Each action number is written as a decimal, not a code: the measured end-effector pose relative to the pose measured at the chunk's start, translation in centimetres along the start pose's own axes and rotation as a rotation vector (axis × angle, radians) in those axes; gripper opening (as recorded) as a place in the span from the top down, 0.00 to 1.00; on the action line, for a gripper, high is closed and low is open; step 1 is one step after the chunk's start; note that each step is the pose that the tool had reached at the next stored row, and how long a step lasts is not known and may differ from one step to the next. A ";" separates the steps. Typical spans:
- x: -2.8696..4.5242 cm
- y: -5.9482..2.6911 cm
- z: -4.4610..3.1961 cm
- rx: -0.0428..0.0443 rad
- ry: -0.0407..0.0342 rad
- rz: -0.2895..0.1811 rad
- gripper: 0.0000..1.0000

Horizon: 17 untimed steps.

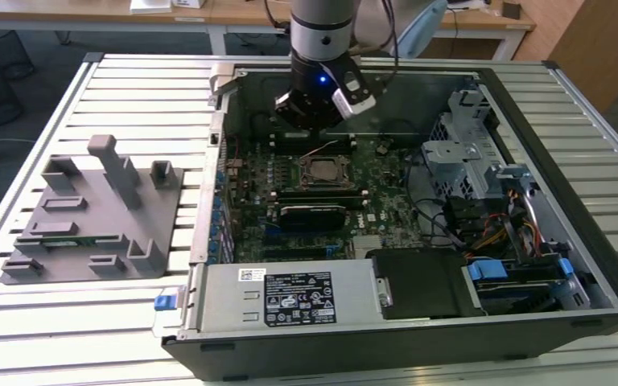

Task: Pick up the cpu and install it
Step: 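Install the first cpu locking lever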

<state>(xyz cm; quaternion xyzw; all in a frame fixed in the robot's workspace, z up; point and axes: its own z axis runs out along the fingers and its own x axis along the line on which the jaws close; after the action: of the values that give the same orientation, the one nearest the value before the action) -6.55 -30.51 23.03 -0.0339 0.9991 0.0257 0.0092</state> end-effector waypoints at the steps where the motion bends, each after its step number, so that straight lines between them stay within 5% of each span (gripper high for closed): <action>1: -0.06 -0.01 0.09 0.0000 0.0000 0.000 0.89; 17: -1.25 -0.05 1.03 -0.0001 0.0000 0.000 0.89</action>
<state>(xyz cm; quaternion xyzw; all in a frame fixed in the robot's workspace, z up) -5.28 -30.42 22.02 -0.0339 0.9991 0.0257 0.0092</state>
